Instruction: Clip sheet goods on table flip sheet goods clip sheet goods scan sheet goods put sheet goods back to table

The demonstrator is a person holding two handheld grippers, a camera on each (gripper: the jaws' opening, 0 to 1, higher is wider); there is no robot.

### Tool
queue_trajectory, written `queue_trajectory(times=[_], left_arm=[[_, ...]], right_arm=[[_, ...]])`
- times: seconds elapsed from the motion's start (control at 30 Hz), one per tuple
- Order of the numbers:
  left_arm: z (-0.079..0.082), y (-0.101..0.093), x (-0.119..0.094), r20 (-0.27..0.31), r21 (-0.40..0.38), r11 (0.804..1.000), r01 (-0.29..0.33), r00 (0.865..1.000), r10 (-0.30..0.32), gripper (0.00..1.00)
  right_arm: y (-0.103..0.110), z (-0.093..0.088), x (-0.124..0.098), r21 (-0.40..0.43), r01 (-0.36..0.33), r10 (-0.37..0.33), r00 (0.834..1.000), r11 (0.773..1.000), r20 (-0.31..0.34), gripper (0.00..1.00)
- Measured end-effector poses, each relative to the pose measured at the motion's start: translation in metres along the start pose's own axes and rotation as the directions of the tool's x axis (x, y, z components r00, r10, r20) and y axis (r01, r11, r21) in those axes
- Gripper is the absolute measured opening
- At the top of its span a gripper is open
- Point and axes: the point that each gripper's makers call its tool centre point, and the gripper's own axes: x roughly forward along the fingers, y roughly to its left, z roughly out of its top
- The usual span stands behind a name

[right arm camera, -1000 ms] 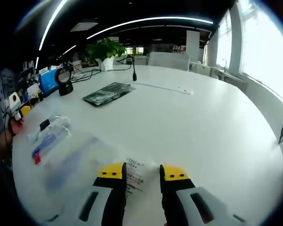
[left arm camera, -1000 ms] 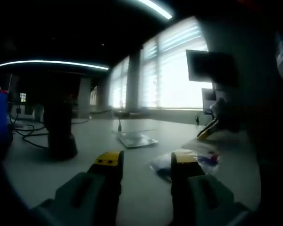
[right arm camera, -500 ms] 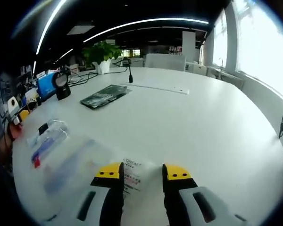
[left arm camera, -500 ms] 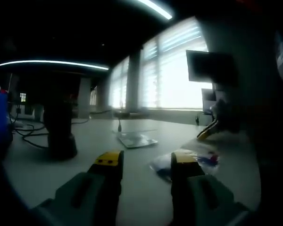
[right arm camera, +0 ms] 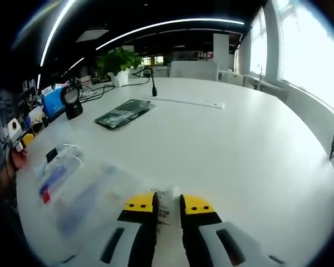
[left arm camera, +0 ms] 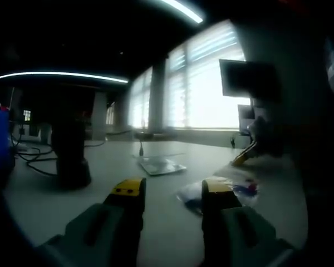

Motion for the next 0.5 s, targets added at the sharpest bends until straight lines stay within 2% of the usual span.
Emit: queue_trajectory(times=[0.27,0.43,0.5], left_arm=[[0.0005,0.0000,-0.0003,0.002,0.001,1.000,-0.001,1.000,0.001,0.33],[0.0008,0.0000,-0.0005,0.004,0.001,1.000,-0.001,1.000,0.001,0.33],[0.0008,0.0001,-0.0005,0.003,0.001,1.000,-0.001,1.000,0.001,0.33]], right_arm=[[0.0002,0.0012,0.0011,0.017,-0.015,0.015,1.000,1.000,0.002,0.02],[0.0006,0.0016,0.0012,0.109,-0.044,0.042,0.999,0.993,0.025,0.00],[0.0007,0.0014,0.0005,0.113,-0.046,0.043,0.999,0.993,0.029,0.00]])
